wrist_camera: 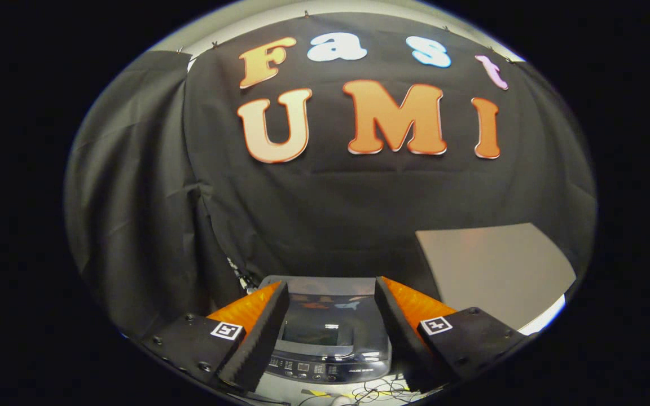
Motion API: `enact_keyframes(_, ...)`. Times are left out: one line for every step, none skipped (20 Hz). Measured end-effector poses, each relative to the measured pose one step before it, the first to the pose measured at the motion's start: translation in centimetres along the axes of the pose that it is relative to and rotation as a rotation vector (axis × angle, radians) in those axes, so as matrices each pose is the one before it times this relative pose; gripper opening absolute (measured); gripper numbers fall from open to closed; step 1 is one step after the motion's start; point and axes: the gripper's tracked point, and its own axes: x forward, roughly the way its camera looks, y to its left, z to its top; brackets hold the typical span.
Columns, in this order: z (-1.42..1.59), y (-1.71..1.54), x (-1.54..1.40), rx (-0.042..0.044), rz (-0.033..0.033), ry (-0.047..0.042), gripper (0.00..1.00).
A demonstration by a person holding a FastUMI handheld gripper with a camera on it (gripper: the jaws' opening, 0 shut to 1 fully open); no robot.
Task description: Put the clothes into the washing machine and then close the washing machine lid.
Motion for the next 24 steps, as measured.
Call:
enact_keyframes(1.17,-1.168,-1.484,0.00188,-0.01845,-0.0261,0.98)
enact_keyframes(1.174,-1.244,-1.519,-0.00578,-0.01513,-0.02486,0.98)
enact_keyframes(0.918,-1.719,-1.374,-0.01334,-0.01838,-0.02091,0.98)
enact_keyframes(0.87,-2.496,-1.627,-0.01876,-0.02709,-0.01917,0.98)
enact_keyframes(0.537,-1.888,-1.262,-0.02166,-0.03278,-0.01502,0.98)
enact_keyframes(0.357,-2.488,-2.079,-0.01275,-0.03079,-0.01516,0.98)
enact_keyframes(0.632,-1.52,-1.392,0.002,-0.016,-0.01677,0.98)
enact_keyframes(0.705,-1.258,-1.588,-0.00185,-0.01589,-0.01575,0.98)
enact_keyframes(0.614,-1.328,-1.255,0.00026,-0.01411,-0.02234,0.98)
enact_keyframes(0.564,-1.235,-0.998,0.00206,-0.0105,-0.01766,0.98)
enact_keyframes(0.453,-1.029,-0.697,0.00272,-0.00609,-0.01961,0.98)
enact_keyframes(0.307,-0.943,-0.443,0.00181,-0.00324,-0.01485,0.98)
enact_keyframes(0.115,-1.025,-0.353,0.00169,0.00121,-0.00311,0.98)
enact_keyframes(0.106,-0.987,-0.338,0.00175,0.00008,-0.00845,0.98)
enact_keyframes(0.306,-1.05,-0.17,0.00169,0.00173,-0.01254,0.98)
enact_keyframes(0.188,-1.025,0.039,0.00194,0.00139,-0.00836,0.98)
enact_keyframes(0.175,-0.962,-0.194,0.00622,0.00666,-0.00681,0.98)
enact_keyframes(0.282,-0.572,-0.186,0.00793,0.0163,-0.01117,0.98)
enact_keyframes(0.172,-0.834,-0.129,0.0038,0.00977,-0.00843,0.98)
enact_keyframes(0.297,-1.117,-0.006,-0.00204,0.00527,-0.00783,0.98)
enact_keyframes(0.357,-0.718,0.062,0.00634,0.01019,-0.01098,0.98)
enact_keyframes(0.402,-0.446,0.063,0.00937,0.01494,-0.00924,0.98)
enact_keyframes(0.339,-0.582,0.062,0.00669,0.00602,-0.0122,0.98)
enact_keyframes(0.242,-0.738,0.216,0.00507,0.00423,-0.01109,0.98)
